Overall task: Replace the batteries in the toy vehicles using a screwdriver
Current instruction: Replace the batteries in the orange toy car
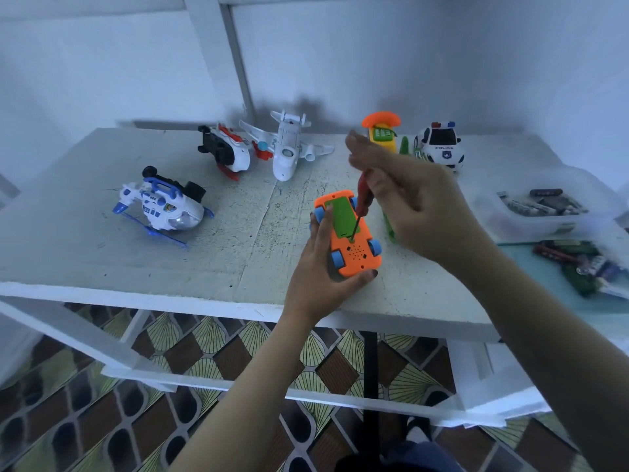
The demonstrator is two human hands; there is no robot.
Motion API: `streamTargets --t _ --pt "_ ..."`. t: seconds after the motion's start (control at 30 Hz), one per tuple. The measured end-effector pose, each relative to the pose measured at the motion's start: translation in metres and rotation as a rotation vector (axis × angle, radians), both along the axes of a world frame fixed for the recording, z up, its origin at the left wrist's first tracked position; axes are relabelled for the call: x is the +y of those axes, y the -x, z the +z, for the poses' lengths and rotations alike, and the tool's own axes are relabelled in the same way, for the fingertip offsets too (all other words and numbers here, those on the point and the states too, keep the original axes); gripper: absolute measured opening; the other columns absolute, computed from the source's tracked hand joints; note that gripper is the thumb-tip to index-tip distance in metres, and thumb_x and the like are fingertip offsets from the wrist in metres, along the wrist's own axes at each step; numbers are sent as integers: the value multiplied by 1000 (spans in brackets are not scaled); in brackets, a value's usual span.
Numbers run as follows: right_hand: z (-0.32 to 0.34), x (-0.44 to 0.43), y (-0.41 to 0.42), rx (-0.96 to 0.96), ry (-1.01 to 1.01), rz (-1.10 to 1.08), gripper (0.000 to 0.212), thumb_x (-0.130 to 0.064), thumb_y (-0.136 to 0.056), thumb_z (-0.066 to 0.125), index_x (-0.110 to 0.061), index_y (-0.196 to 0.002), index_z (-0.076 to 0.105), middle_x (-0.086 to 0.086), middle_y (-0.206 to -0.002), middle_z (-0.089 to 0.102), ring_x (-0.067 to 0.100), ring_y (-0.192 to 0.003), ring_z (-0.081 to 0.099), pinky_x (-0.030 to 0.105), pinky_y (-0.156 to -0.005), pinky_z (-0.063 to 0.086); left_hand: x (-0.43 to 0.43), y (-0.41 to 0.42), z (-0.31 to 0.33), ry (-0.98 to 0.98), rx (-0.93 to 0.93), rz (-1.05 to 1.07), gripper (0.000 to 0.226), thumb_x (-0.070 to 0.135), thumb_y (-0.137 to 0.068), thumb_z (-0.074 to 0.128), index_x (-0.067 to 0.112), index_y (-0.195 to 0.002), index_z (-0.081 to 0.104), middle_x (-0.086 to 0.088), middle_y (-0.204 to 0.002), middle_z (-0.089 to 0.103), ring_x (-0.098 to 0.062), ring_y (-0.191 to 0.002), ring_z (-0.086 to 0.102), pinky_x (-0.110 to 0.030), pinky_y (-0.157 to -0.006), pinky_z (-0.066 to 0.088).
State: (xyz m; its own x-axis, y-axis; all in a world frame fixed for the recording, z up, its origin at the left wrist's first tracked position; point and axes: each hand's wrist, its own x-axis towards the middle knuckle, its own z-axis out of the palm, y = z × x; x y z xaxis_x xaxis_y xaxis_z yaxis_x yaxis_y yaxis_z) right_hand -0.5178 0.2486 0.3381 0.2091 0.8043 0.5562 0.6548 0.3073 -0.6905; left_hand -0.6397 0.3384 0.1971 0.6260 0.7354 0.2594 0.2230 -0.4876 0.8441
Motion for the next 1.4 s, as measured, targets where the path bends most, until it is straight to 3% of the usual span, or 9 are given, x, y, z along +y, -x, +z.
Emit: streamTargets --t 0.1,0.4,0.53,0.73,0.83,0.93,1.17,1.3,1.4 --pt "3 -1 0 116 -24 128 39 -11 -94 49 -16 -133 53 0 -97 71 28 -81 68 40 -84 56 0 0 0 -8 4 5 110 72 -66 68 53 -149 -2 3 -157 28 -24 -137 41 -53 -96 49" --pt "9 2 -7 -91 -109 -165 18 -24 -83 70 -16 -98 75 1 -78 66 -3 -77 60 6 -74 42 -2 0 2 -21 3 7 108 72 -67 67 54 -148 -2 6 -158 26 -22 -138 40 -52 -96 49" --pt "5 1 -11 -185 -159 -278 23 -34 -84 69 -12 -83 76 3 -65 61 1 -63 46 7 -63 34 -1 1 1 -14 -11 -2 108 72 -67 67 53 -148 -2 4 -158 27 -21 -136 43 -51 -95 50" --pt "1 4 -12 -216 -105 -287 32 -12 -97 44 2 -119 63 14 -110 64 -8 -96 48 3 -85 37 -1 2 2 -32 1 1 107 68 -69 67 51 -149 -1 5 -156 30 -18 -131 48 -50 -91 52" --pt "5 -1 -13 12 -28 -47 36 3 -95 44 -2 -130 55 16 -94 71 -3 -74 65 8 -75 46 -1 2 2 -32 0 -4 107 66 -69 68 49 -150 0 5 -154 34 -18 -129 50 -49 -92 52" --pt "6 -3 -13 67 -43 68 40 -1 -93 48 -13 -130 55 13 -99 70 14 -81 69 30 -89 53 -2 2 3 -32 -2 0 107 66 -69 68 50 -150 0 5 -153 35 -18 -127 51 -49 -92 52" --pt "15 -1 -16 -323 -110 -152 12 -15 -88 65 -7 -93 73 -6 -71 68 8 -74 59 6 -71 42 -2 3 3 -42 15 1 107 67 -69 67 53 -148 -3 3 -156 31 -19 -129 50 -50 -89 53" --pt "17 -1 -20 -402 -116 -228 19 -21 -87 69 -4 -78 70 -29 -61 46 9 -66 46 2 -64 34 0 3 2 -30 -11 -9 106 65 -71 67 50 -150 -2 3 -157 30 -19 -133 47 -51 -91 52" --pt "16 -3 -23 -436 -31 -290 39 -37 -89 65 -3 -68 61 -20 -52 42 10 -52 42 6 -55 31 -1 3 3 -28 -7 -11 106 65 -71 68 52 -149 -3 3 -155 32 -18 -129 50 -50 -89 53"
